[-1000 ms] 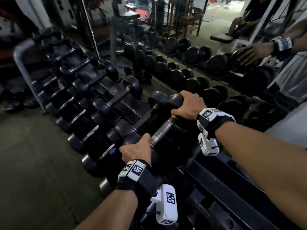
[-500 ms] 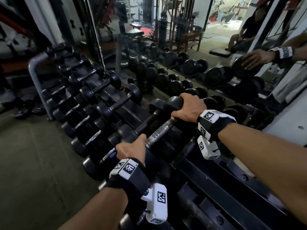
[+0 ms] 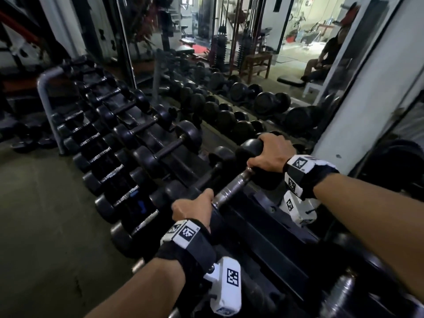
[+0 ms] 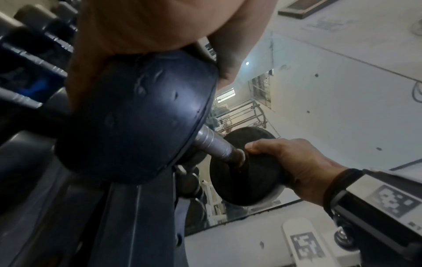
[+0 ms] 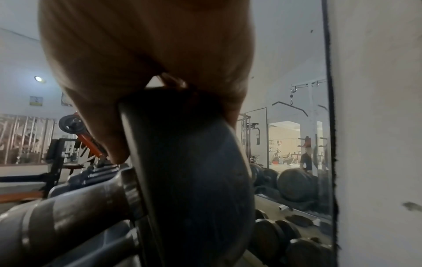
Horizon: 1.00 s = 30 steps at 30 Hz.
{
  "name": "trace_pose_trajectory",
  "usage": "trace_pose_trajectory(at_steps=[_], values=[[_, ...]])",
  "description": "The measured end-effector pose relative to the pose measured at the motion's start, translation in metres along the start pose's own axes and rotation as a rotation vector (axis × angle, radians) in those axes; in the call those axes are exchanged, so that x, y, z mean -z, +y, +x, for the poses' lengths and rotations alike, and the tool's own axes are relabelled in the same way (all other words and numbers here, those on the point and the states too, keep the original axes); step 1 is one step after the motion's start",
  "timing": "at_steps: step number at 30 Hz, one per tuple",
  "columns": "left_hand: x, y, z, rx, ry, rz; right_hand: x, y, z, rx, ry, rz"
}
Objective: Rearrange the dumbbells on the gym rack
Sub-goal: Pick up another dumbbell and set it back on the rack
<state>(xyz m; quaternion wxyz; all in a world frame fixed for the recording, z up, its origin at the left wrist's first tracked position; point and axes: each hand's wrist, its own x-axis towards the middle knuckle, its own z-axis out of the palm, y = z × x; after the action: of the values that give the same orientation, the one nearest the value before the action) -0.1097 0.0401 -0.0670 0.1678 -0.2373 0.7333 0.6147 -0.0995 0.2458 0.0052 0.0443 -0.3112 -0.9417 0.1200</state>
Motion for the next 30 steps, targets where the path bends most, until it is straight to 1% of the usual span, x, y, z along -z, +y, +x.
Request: trace_pose_trajectory(at_steps=[6, 9, 11, 13, 16, 21, 25, 30], values=[[-0.039, -0.059, -0.013, 0.114, -0.043, 0.034, -0.032, 0.058, -0.016, -0.068, -0.137, -0.047], [-0.052, -0.085, -0.012, 0.147, -0.014, 0.115, -0.057, 0.08, -0.019, -0.074, -0.189, -0.043], [-0.06, -0.094, -0.011, 0.152, -0.003, 0.148, -0.068, 0.092, -0.02, -0.073, -0.183, -0.036], [-0.063, -0.099, -0.011, 0.154, 0.016, 0.192, -0.071, 0.098, -0.02, -0.064, -0.184, -0.018], [-0.063, -0.097, -0.007, 0.132, 0.027, 0.183, -0.07, 0.096, -0.018, -0.055, -0.16, -0.013], [-0.059, -0.102, -0.013, 0.119, -0.036, 0.197, -0.07, 0.098, -0.026, -0.06, -0.15, -0.017], [-0.051, -0.11, -0.014, 0.096, -0.038, 0.203, -0.073, 0.095, -0.035, -0.058, -0.126, -0.016], [-0.049, -0.109, -0.015, 0.111, -0.068, 0.179, -0.073, 0.09, -0.039, -0.076, -0.122, -0.013]])
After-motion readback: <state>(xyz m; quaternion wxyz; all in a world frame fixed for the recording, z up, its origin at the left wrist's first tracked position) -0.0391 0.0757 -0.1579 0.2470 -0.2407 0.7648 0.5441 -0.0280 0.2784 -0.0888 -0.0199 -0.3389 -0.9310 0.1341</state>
